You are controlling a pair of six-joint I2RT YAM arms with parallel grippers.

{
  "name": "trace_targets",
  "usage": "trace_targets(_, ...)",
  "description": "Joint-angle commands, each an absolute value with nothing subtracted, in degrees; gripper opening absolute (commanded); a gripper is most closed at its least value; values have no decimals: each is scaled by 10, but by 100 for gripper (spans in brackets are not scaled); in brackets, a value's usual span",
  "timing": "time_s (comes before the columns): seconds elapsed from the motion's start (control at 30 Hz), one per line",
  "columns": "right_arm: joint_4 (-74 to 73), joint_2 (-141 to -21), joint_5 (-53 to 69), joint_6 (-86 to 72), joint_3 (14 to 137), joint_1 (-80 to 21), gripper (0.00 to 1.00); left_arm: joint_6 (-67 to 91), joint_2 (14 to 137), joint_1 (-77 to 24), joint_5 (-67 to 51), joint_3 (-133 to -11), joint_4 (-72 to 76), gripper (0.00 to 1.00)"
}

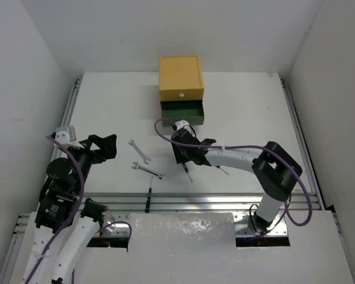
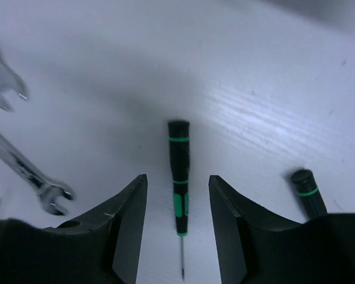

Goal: Sort the tools into containers

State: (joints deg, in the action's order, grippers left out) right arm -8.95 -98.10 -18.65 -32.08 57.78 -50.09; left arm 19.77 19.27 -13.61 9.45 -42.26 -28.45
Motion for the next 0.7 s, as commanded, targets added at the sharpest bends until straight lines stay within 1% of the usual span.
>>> trace_targets(0.0, -149, -1016, -164, -298, 602, -498, 47, 195, 186, -143, 100, -422, -262, 100)
trace_targets(0.07, -156, -1037, -158, -294, 606, -499, 46, 196, 187, -143, 101, -422, -262, 100)
trace_targets(0.13, -155, -1053, -143, -287, 611, -499, 41, 196, 187, -143, 102, -423, -263, 100)
trace_targets(0.2, -152, -1076, -136, -289, 610, -499, 40, 196, 189, -144, 103, -423, -263, 100)
trace_targets(0.23, -153, -1082, -131, -294, 607, -499, 32, 196, 188, -145, 104, -423, -264, 100)
trace_targets(0.3, -143, -1087, -126, -301, 598, -499, 27, 197, 189, -146, 106, -423, -265, 100)
trace_targets(0.33, -137, -1085, -120, -306, 585, -499, 21, 197, 187, -146, 106, -423, -265, 100)
trace_targets(0.37, -133, -1085, -118, -308, 580, -499, 5, 197, 187, -147, 106, -423, -265, 100)
trace_targets(0.4, -133, -1078, -117, -313, 577, -500, 0, 197, 187, -148, 106, -423, -265, 100)
trace_targets(0.47, -119, -1058, -105, -312, 560, -506, 0, 197, 188, -148, 107, -424, -265, 100)
trace_targets(0.53, -113, -1011, -78, -304, 551, -512, 0, 198, 187, -149, 108, -424, -265, 100)
trace_targets(0.57, -107, -989, -21, -298, 547, -512, 0, 198, 185, -149, 110, -424, -265, 100)
trace_targets(0.6, -85, -964, 5, -274, 541, -512, 0, 199, 184, -149, 112, -424, -266, 100)
trace_targets(0.63, -69, -910, 43, -255, 529, -512, 0, 199, 183, -149, 112, -424, -266, 100)
trace_targets(0.67, -42, -885, 98, -229, 525, -512, 0, 200, 181, -149, 114, -424, -266, 100)
